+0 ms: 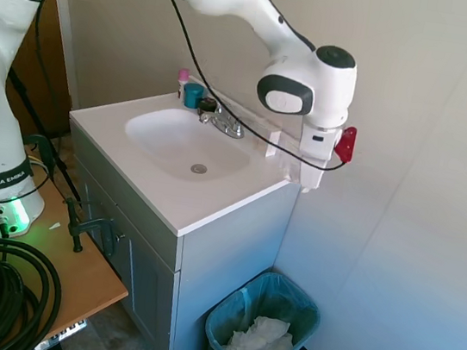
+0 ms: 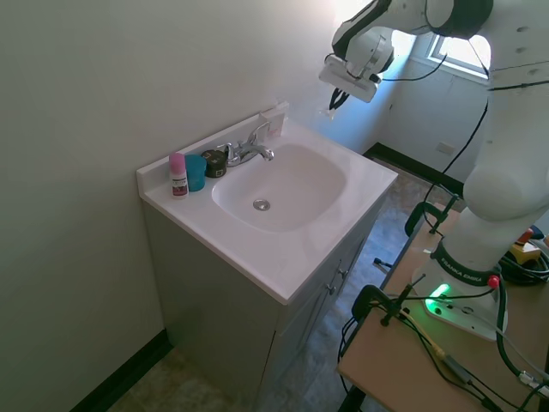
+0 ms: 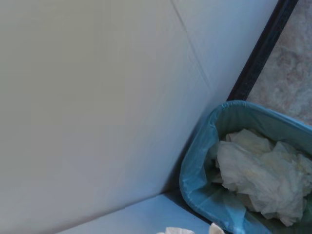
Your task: Throw the tissue in the trash bin
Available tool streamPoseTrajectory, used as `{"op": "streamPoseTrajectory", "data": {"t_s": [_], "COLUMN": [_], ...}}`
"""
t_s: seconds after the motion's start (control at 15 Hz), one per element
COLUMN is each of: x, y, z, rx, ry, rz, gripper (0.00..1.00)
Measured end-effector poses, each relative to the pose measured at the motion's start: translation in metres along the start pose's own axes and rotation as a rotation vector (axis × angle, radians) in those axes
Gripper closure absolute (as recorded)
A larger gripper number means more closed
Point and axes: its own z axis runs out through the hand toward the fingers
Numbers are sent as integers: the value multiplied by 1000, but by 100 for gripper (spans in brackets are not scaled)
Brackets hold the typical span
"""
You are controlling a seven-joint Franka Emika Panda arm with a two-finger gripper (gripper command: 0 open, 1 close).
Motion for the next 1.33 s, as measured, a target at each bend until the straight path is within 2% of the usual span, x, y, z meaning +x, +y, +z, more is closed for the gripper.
{"op": "streamPoseTrajectory", "data": {"t_s": [0.33,0.4,0.67,1.33], "x": [18,19,17,15], "y": [-2,-2,-8,-14], "z": [47,55,64,63], "rx": [-54,-66,-88,-92], "ry": [24,23,-2,-20], "rz": [20,21,12,1], "gripper": [100,0,0,0]}}
